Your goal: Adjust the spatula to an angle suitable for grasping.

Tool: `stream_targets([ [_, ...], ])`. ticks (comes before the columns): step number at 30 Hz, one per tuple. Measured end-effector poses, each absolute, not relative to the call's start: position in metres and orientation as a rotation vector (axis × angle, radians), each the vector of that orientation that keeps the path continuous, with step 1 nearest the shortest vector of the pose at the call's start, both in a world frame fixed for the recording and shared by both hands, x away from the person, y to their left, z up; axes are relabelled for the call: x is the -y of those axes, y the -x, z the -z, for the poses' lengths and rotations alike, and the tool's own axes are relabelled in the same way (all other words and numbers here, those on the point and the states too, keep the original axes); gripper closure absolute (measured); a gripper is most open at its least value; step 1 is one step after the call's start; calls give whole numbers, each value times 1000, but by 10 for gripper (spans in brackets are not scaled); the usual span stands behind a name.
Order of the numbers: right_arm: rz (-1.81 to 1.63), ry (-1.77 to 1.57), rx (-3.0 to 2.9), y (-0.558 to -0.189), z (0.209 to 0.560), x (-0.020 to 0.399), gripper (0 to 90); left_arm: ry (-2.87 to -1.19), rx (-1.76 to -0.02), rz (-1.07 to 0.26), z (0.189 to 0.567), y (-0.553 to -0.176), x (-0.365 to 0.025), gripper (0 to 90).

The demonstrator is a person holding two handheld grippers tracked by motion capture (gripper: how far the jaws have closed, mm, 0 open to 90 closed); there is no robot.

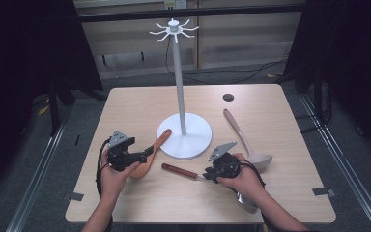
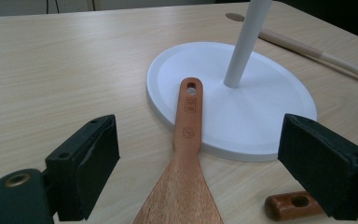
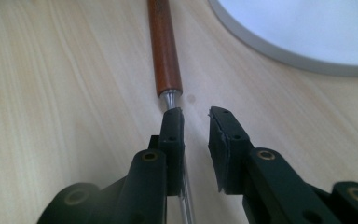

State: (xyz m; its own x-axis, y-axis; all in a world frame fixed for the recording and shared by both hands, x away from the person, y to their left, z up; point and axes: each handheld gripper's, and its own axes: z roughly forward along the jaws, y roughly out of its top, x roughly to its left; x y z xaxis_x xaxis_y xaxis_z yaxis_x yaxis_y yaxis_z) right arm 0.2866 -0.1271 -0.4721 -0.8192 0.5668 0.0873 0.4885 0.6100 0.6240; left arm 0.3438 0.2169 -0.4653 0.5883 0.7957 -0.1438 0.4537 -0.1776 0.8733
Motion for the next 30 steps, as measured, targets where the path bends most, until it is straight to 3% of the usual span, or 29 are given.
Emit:
stream_targets([
  [30, -971, -910, -2770, -280, 481, 133, 673, -1833, -1012, -413, 468, -350, -209, 123],
])
